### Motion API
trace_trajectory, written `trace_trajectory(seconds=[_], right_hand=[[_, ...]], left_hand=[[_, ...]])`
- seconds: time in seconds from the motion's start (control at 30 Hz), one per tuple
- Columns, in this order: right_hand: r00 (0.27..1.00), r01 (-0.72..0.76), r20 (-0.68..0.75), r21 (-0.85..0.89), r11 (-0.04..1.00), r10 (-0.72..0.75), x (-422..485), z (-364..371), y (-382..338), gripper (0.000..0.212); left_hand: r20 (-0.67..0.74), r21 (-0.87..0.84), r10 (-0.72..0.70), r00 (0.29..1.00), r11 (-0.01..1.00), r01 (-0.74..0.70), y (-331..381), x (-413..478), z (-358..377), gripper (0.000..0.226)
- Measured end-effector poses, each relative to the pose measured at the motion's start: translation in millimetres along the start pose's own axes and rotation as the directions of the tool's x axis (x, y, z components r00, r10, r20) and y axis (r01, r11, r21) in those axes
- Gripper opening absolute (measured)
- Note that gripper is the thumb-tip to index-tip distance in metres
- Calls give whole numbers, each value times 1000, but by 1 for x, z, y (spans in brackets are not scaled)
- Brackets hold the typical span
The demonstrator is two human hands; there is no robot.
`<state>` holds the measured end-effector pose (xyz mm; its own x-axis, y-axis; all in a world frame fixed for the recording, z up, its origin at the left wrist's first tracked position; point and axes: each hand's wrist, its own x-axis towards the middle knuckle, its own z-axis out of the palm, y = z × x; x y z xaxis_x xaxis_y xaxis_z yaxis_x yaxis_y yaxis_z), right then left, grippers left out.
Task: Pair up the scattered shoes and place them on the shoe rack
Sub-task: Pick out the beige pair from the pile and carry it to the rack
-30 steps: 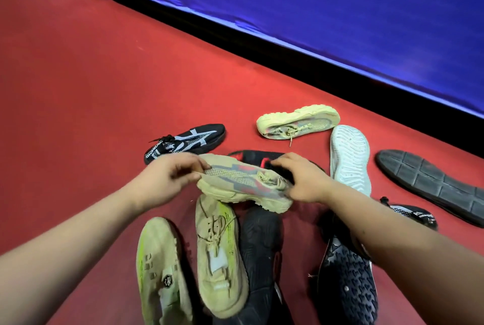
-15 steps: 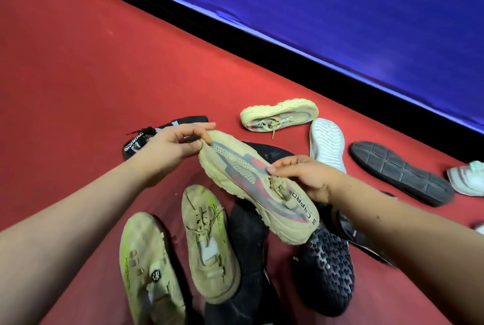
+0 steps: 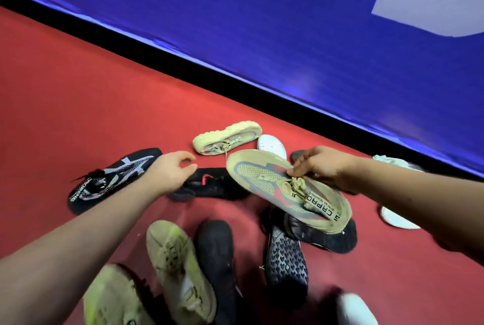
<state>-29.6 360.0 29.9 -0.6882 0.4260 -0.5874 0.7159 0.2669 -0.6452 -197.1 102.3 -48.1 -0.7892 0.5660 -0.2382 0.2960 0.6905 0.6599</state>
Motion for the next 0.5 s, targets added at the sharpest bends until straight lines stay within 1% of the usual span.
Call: trace_trajectory(seconds=[0.1,0.2,0.27,0.33,0.37,0.47,0.5], right_hand=[[998,-11,-64,4,1000,11,19,-15,18,16],[997,-32,-75,2,999,32,46,-25,42,19],[996,-47,-67,33,998,50,63,-30,55,18],[997,-60,-35,75,995,63,80,-40,68,21],[998,-65,-18,88,994,67,87,-44,74,20],[997,-74,23,101,992,72,103,-58,88,17],[997,-68,37,106,992,65,110,-63,94,18]], left_hand=[[4,80,-33,999,996,33,5,31,32,34],[-38,180,-89,995,979,94,5,65,62,43],[-66,262,-126,990,955,139,6,87,77,44],[-115,364,-138,984,915,171,9,115,90,47],[-134,420,-120,984,892,166,11,129,95,50],[-129,579,-79,988,804,140,9,169,107,64],[-128,625,-83,988,767,145,9,185,111,65]])
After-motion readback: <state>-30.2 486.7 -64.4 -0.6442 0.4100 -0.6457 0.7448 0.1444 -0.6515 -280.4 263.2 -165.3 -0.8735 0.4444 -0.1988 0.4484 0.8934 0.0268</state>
